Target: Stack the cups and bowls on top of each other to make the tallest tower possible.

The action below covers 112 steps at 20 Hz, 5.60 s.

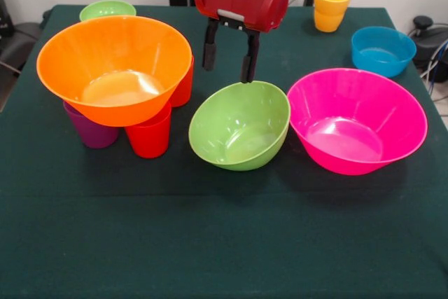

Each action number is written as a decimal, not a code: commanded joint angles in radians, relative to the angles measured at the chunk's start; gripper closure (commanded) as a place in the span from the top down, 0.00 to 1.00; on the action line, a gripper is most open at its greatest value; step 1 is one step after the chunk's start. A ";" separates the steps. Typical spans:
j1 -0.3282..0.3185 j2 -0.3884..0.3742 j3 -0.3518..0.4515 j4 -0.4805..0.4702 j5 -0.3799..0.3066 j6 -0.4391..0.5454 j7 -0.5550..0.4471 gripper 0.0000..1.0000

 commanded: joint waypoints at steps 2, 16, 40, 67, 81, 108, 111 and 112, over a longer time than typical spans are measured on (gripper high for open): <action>0.025 0.021 0.061 -0.019 0.029 0.000 0.177 1.00; 0.042 0.008 0.068 -0.010 0.032 0.006 0.175 1.00; -0.009 -0.029 0.158 0.009 0.049 -0.027 0.146 1.00; -0.038 0.178 0.265 -0.065 0.032 -0.307 0.160 1.00; -0.006 0.173 0.205 -0.053 0.062 -0.180 0.148 1.00; -0.004 0.226 0.208 -0.035 0.051 -0.228 0.161 1.00; 0.001 0.230 0.201 -0.023 0.050 -0.248 0.171 1.00; 0.001 0.228 0.200 -0.018 0.048 -0.252 0.173 1.00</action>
